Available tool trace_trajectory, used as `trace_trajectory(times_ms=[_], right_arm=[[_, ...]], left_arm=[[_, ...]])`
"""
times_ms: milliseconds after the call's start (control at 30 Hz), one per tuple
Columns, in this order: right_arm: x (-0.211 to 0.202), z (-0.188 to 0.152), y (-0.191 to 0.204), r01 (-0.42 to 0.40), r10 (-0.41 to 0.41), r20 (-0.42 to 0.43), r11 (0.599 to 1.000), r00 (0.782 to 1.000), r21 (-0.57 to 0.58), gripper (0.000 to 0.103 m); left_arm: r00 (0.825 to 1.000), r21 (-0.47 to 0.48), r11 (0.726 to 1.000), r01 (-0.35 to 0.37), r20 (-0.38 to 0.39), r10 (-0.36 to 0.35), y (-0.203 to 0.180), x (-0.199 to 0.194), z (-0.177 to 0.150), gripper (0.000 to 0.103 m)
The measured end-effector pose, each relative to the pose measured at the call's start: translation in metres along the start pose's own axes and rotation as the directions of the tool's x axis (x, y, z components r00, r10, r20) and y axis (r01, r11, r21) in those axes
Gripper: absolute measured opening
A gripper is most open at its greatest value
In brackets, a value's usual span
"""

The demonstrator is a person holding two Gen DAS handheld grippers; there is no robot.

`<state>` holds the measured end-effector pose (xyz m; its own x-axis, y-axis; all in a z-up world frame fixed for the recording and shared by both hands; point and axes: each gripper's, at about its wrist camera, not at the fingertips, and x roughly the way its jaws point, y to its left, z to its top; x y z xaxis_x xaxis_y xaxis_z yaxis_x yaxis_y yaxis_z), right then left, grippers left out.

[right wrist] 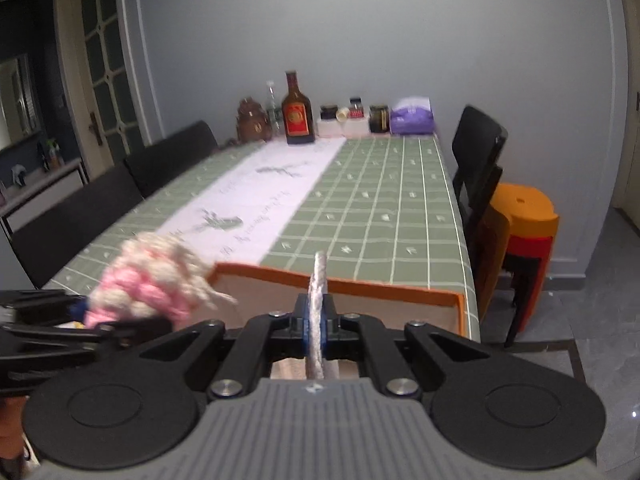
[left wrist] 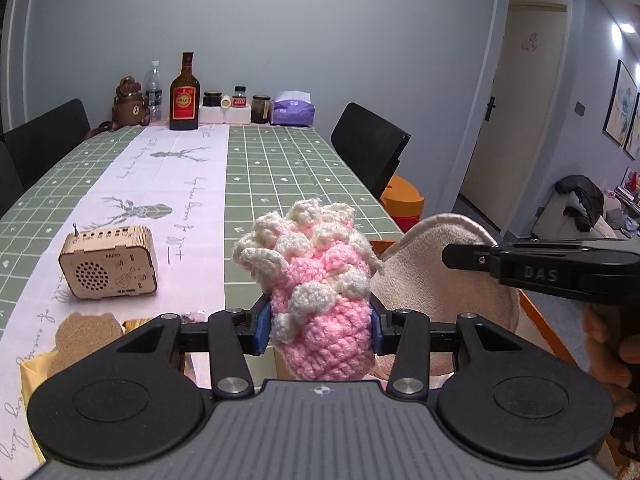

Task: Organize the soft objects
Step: 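Lift and carry the pad and pouch with both tools over the orange box, then lower both items into the box and open both tools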

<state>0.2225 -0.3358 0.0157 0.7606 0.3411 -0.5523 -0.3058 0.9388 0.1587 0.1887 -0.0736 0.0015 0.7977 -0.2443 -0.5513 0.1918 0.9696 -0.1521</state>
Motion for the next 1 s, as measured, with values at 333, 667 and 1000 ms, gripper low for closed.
trace_trajectory(times_ms=[333, 667, 1000], right_arm=[[0.040, -0.002, 0.004, 0.255, -0.294, -0.127, 0.932, 0.947, -0.256, 0.003], [0.036, -0.037, 0.051, 0.438, -0.530, 0.065, 0.620, 0.846, -0.650, 0.083], [-0.034, -0.003, 0.012, 0.423, -0.445, 0.023, 0.831, 0.895, -0.361, 0.071]], left_arm=[[0.999, -0.005, 0.999, -0.039, -0.013, 0.039, 0.004, 0.004, 0.004, 0.052], [1.000, 0.015, 1.000, -0.015, -0.006, 0.015, 0.003, -0.005, 0.001, 0.052], [0.999, 0.112, 0.993, 0.020, -0.033, -0.016, -0.015, 0.011, 0.000, 0.052]])
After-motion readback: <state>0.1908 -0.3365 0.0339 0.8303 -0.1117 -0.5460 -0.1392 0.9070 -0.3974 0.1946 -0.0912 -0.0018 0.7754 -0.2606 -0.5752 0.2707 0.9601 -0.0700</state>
